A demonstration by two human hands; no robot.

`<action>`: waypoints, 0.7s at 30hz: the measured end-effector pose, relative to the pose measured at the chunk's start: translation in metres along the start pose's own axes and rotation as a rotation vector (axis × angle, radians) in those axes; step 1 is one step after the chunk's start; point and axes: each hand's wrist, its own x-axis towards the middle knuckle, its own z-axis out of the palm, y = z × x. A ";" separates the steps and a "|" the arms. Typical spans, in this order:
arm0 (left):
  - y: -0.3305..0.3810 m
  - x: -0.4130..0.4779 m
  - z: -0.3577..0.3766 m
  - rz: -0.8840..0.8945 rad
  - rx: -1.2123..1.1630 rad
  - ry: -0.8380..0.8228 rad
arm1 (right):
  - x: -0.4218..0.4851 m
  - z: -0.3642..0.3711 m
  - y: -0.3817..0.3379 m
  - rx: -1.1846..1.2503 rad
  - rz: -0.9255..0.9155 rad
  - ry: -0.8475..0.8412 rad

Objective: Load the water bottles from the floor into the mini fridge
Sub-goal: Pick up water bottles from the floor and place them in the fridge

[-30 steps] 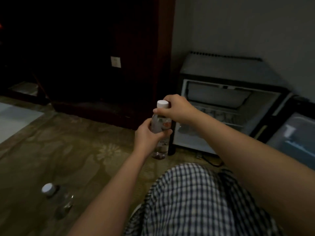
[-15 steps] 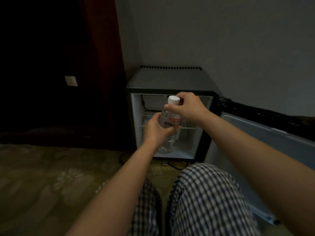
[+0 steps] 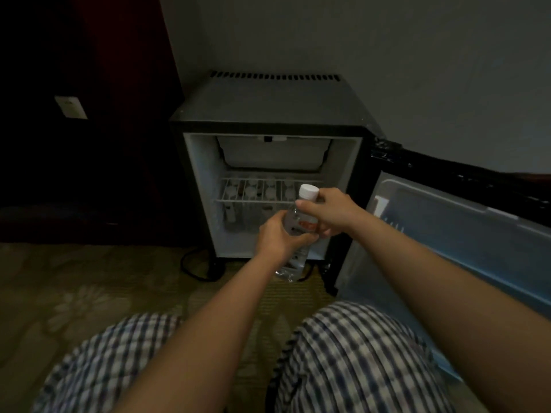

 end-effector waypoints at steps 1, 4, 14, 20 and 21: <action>-0.006 0.007 0.005 -0.017 0.004 -0.012 | 0.007 0.004 0.006 0.006 0.017 -0.005; -0.026 0.027 0.018 -0.060 0.014 -0.068 | 0.029 0.015 0.024 -0.013 0.078 -0.039; -0.072 0.078 0.038 -0.123 0.107 -0.217 | 0.084 0.051 0.071 0.071 0.181 0.041; -0.096 0.110 0.040 -0.167 0.009 -0.382 | 0.110 0.074 0.091 0.026 0.157 0.112; -0.098 0.113 0.040 -0.166 0.009 -0.412 | 0.113 0.076 0.095 0.006 0.147 0.119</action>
